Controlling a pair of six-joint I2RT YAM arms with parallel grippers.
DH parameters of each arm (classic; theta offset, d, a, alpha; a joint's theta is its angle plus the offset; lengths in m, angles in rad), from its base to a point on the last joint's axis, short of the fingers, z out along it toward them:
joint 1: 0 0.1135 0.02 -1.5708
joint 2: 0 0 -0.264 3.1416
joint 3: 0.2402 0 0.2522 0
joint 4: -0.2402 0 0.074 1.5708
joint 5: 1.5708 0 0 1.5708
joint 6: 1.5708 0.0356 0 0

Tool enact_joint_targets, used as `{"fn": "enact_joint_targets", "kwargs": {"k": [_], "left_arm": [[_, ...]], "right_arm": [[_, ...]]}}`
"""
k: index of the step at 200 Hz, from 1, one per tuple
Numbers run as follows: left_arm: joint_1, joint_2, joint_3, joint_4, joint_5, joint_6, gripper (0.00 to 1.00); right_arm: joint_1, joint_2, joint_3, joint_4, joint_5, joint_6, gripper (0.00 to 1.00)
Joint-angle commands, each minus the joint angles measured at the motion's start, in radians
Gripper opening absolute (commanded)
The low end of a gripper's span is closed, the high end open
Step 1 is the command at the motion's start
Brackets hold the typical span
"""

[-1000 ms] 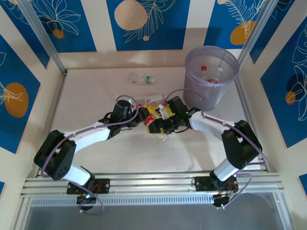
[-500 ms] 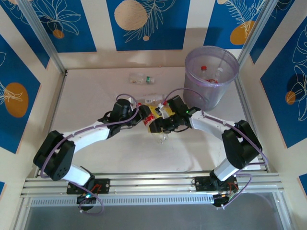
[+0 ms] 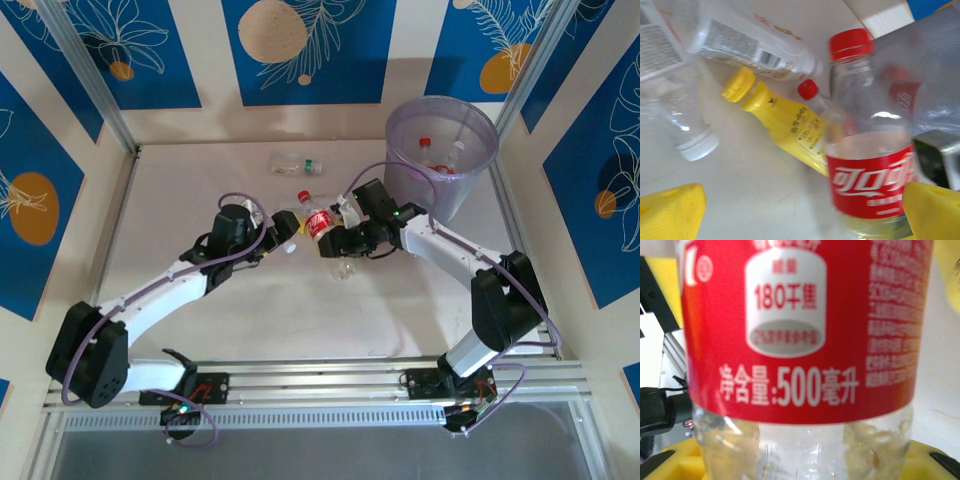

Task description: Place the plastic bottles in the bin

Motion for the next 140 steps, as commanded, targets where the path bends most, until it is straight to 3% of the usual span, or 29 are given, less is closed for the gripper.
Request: {"fn": "enact_joint_targets", "kwargs": {"k": [1, 54, 140], "left_arm": [[0.015, -0.022, -0.028, -0.07, -0.04, 0.046, 1.0], [0.022, 0.013, -0.036, -0.115, -0.059, 0.091, 1.0], [0.023, 0.067, -0.016, -0.108, -0.051, 0.118, 1.0]], "right_arm": [[-0.005, -0.05, 0.08, -0.121, 0.073, -0.073, 0.43], [-0.076, -0.095, 0.352, -0.305, 0.224, -0.162, 0.41], [-0.374, -0.017, 0.738, -0.408, 0.407, -0.214, 0.38]]}}
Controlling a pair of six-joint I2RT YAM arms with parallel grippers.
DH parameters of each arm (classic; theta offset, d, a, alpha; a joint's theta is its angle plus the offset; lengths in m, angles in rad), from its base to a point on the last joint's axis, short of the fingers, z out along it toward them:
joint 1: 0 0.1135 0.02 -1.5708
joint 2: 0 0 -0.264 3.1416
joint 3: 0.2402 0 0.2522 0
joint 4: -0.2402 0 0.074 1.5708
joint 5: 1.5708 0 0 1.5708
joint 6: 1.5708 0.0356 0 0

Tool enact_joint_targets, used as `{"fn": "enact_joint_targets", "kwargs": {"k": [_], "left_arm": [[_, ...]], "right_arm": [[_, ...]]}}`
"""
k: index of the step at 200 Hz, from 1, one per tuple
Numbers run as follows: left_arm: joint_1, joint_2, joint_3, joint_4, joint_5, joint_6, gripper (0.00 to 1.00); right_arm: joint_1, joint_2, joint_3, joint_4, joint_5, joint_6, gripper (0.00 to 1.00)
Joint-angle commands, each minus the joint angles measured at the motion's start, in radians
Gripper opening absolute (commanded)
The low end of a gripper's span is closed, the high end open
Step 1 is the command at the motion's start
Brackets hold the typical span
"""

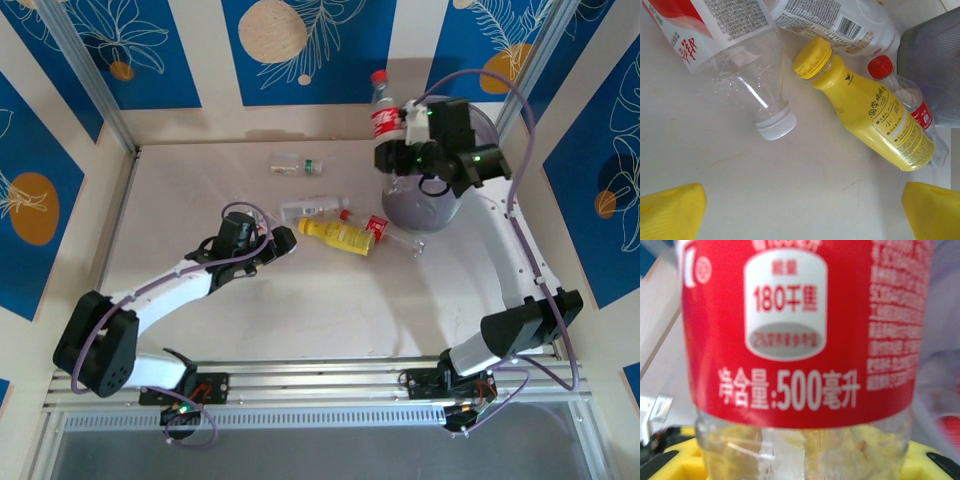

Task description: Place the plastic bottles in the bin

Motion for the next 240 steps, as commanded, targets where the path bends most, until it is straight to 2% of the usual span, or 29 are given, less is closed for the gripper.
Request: {"fn": "enact_joint_targets", "kwargs": {"k": [1, 30, 64, 153, 187, 240], "left_arm": [[0.011, 0.004, 0.015, -0.017, -0.015, 0.029, 1.0], [0.012, -0.007, 0.015, -0.032, -0.021, 0.038, 1.0], [0.014, -0.029, 0.012, -0.055, -0.037, 0.046, 1.0], [0.015, -0.024, 0.025, -0.076, -0.058, 0.059, 1.0], [0.022, 0.005, 0.062, -0.095, -0.063, 0.086, 1.0], [0.034, 0.039, 0.109, -0.122, -0.079, 0.127, 1.0]], "right_arm": [[-0.071, 0.047, 0.093, -0.061, 0.08, -0.031, 0.38], [-0.168, 0.12, 0.153, -0.074, 0.098, -0.041, 0.38], [-0.26, 0.189, 0.16, -0.059, 0.049, -0.045, 0.38], [-0.29, 0.255, 0.008, -0.001, 0.01, -0.059, 0.4], [-0.292, 0.267, -0.027, 0.016, -0.009, -0.054, 0.5], [-0.292, 0.266, -0.014, 0.004, -0.011, -0.069, 0.75]]}}
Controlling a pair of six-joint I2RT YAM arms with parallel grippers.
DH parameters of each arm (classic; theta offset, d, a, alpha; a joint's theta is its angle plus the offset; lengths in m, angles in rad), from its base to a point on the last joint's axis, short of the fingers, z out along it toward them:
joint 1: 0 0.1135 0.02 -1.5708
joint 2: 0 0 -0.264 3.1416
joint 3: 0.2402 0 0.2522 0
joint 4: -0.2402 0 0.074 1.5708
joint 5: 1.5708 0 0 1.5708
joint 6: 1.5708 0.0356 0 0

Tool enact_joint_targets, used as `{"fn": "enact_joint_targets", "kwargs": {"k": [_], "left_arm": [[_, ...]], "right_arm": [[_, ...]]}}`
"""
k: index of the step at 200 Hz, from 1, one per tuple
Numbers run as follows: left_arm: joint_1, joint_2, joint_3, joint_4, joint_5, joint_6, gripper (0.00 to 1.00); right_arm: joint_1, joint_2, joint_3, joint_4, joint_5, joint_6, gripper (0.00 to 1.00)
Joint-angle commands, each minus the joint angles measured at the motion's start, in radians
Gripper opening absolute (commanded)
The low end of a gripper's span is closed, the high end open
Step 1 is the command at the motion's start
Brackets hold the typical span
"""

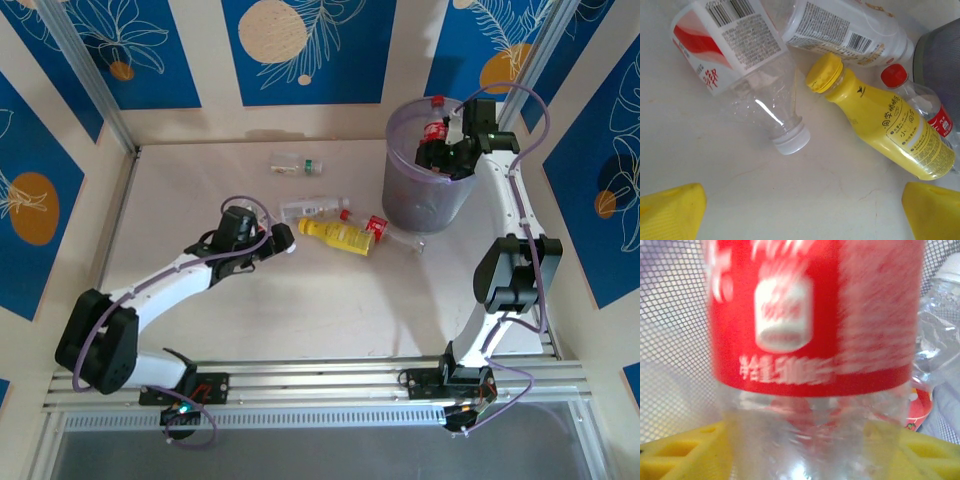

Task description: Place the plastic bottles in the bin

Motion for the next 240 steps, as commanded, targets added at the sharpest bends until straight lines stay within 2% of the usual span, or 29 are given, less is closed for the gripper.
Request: {"fn": "enact_joint_targets", "kwargs": {"k": [1, 91, 172, 194, 240], "left_arm": [[0.019, 0.017, 0.04, -0.037, -0.027, 0.045, 1.0], [0.04, 0.068, 0.08, -0.061, -0.036, 0.099, 1.0], [0.072, 0.228, 0.253, -0.101, -0.08, 0.179, 1.0], [0.071, 0.279, 0.289, -0.1, -0.109, 0.169, 1.0], [0.074, 0.361, 0.33, -0.076, -0.173, 0.102, 1.0]], "right_arm": [[-0.004, -0.008, 0.011, -0.02, -0.026, -0.012, 0.75], [-0.002, -0.077, 0.092, -0.064, -0.026, -0.037, 1.0], [0.053, -0.254, 0.127, -0.11, -0.038, -0.026, 0.99], [0.109, -0.313, 0.07, -0.101, -0.05, -0.014, 0.99], [0.23, -0.427, -0.115, -0.029, -0.179, 0.028, 1.0]]}}
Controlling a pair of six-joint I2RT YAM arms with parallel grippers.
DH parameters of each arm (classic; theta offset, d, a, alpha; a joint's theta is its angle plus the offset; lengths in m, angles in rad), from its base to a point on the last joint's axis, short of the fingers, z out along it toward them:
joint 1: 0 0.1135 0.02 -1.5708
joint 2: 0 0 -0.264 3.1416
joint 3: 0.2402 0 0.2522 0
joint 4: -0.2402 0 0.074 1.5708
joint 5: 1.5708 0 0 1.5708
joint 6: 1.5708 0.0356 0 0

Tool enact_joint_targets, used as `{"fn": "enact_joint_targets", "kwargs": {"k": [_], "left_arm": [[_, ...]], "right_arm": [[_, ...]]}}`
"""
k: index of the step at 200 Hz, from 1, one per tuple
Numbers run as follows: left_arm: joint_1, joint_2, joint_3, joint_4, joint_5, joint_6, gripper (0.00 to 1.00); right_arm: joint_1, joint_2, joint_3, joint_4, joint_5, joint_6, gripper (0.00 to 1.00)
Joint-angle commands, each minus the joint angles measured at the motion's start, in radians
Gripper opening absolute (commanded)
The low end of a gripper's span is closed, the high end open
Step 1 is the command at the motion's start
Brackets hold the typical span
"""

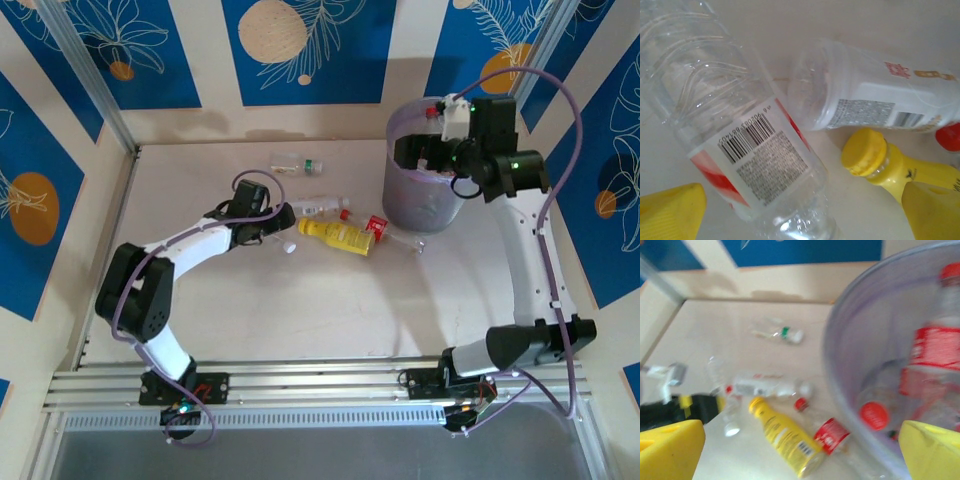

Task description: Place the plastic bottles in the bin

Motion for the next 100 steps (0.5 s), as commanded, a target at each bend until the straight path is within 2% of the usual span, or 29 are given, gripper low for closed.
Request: {"fn": "enact_joint_targets", "kwargs": {"k": [1, 52, 100], "left_arm": [[0.012, 0.031, 0.038, -0.006, -0.065, -0.04, 1.0], [0.012, 0.03, -0.027, 0.038, -0.19, -0.171, 1.0], [0.012, 0.077, 0.007, 0.02, -0.257, -0.184, 1.0]], "right_arm": [[0.047, -0.04, -0.089, 0.031, -0.097, 0.038, 1.0], [0.12, -0.071, -0.254, 0.082, -0.186, 0.084, 0.99], [0.172, -0.086, -0.364, 0.144, -0.248, 0.124, 0.98]]}}
